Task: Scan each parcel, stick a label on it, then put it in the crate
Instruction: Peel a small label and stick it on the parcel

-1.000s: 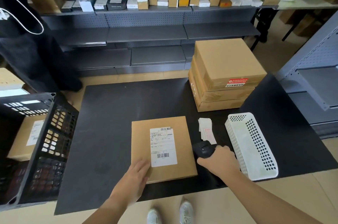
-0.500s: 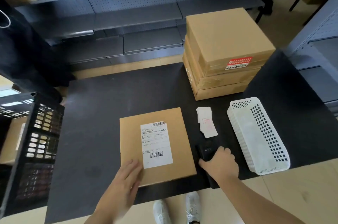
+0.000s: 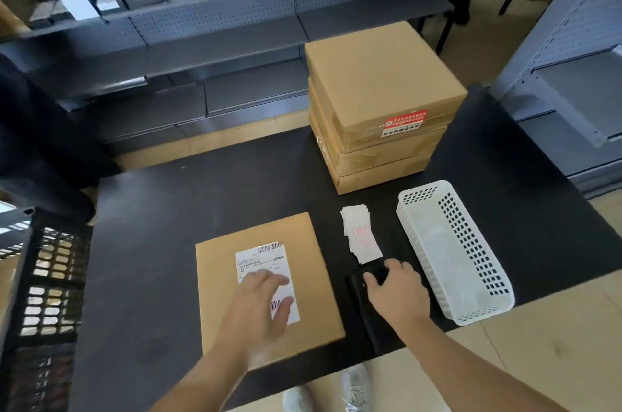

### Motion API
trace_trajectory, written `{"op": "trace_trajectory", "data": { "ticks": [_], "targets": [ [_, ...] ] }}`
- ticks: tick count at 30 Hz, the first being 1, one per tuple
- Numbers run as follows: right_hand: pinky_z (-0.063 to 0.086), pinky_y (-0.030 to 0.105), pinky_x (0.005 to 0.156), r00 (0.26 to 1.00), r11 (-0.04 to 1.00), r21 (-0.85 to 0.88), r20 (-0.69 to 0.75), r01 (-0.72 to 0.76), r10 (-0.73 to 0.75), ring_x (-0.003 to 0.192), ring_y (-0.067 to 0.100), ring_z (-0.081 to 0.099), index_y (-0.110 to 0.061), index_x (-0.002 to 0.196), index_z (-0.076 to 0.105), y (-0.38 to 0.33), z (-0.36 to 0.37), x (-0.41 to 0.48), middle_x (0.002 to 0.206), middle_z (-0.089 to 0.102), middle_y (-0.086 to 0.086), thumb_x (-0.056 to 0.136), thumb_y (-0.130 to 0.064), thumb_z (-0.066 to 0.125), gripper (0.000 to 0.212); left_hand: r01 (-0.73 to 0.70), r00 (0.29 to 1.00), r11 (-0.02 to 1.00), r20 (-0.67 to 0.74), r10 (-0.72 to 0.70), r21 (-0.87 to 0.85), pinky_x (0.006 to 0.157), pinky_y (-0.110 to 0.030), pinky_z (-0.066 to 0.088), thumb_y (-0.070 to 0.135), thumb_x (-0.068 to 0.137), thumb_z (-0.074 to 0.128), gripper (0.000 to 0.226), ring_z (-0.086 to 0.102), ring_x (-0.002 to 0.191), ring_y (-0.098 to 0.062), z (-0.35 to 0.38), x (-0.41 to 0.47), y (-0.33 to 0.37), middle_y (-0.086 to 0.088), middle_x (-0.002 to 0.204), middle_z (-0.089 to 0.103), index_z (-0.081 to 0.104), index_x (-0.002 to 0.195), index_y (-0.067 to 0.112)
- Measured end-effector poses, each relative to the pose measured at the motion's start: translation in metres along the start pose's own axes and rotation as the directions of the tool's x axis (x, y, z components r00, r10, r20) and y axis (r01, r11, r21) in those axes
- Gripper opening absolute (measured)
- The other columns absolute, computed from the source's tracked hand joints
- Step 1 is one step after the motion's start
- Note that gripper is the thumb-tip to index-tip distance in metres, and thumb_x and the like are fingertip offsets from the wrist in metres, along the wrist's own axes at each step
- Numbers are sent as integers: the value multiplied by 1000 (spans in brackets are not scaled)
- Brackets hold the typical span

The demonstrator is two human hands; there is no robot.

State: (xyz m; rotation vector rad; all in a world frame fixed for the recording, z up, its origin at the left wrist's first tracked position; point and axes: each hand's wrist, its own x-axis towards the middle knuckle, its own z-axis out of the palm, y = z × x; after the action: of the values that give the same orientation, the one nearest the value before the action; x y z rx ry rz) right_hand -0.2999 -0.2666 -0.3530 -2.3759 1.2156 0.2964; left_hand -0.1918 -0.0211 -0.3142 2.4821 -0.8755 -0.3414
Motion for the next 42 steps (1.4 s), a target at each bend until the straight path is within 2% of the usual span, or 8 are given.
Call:
{"op": "trace_trajectory", "data": {
  "ticks": [4, 7, 10, 14, 23, 32, 35, 42],
  "targets": [
    [47, 22, 79, 998, 964, 261, -9, -60, 64, 99, 15, 62, -16, 129, 62, -1, -2, 34, 119, 65, 3, 96, -44, 66, 43, -51, 987, 998, 149, 55, -32, 97, -27, 47, 31, 98, 61, 33, 54, 113, -12, 34, 110, 75, 6, 119, 59, 61, 130, 23],
    [46, 24, 76, 991, 934, 334, 60, -129, 116, 96, 17, 62, -13, 129, 61, 1, 8, 52, 120, 64, 4, 92, -47, 70, 51, -70, 951, 986, 308, 21, 150, 95, -40, 51, 30, 98, 61, 34, 54, 116, -23, 70, 169, 99, -4, 120, 57, 58, 128, 15],
    [42, 23, 66, 986, 925, 345, 104, -157, 129, 87, 14, 60, -15, 120, 63, 4, 21, 63, 108, 65, 1, 89, -47, 74, 46, -61, 906, 950, 417, -75, 305, 97, -43, 50, 30, 98, 62, 44, 50, 121, -28, 99, 192, 95, -9, 129, 50, 49, 136, 13],
    [46, 22, 65, 982, 875, 449, 116, -183, 146, 85, 13, 64, -17, 108, 64, 5, 29, 73, 96, 67, -2, 88, -40, 78, 33, -6, 927, 964, 362, -94, 265, 97, -43, 51, 25, 95, 68, 52, 50, 121, -26, 120, 204, 84, -7, 131, 46, 47, 141, 14],
    [37, 10, 58, 983, 782, 598, 67, -177, 172, 74, 2, 61, -21, 98, 66, -1, 28, 83, 83, 65, -8, 91, -26, 76, 14, 156, 945, 984, 276, -172, 81, 90, -39, 54, 18, 87, 77, 38, 57, 106, -20, 117, 219, 79, 0, 118, 53, 57, 119, 19],
    [34, 9, 58, 979, 806, 573, -27, -151, 203, 76, -1, 57, -20, 103, 69, -7, 18, 78, 98, 65, -4, 96, -29, 70, 11, 183, 946, 982, 263, -190, 52, 81, -38, 57, 22, 99, 62, 6, 60, 91, -17, 100, 217, 80, 1, 103, 61, 59, 105, 22],
    [38, 9, 60, 982, 775, 620, -42, -120, 186, 81, -1, 60, -21, 106, 68, -15, 1, 66, 99, 67, -7, 97, -28, 68, 11, 202, 945, 979, 271, -185, -36, 64, -27, 46, 22, 100, 60, 4, 60, 86, -15, 74, 210, 88, 1, 101, 64, 59, 104, 23],
    [52, 14, 63, 995, 591, 802, -96, 90, -22, 86, 1, 68, -30, 98, 61, -65, -88, 17, 93, 71, -10, 94, -32, 70, 10, 180, 982, 941, 114, -153, -286, 64, -17, 41, 19, 99, 59, 12, 62, 85, -9, -62, 165, 113, 10, 92, 67, 67, 92, 23]
  ]
}}
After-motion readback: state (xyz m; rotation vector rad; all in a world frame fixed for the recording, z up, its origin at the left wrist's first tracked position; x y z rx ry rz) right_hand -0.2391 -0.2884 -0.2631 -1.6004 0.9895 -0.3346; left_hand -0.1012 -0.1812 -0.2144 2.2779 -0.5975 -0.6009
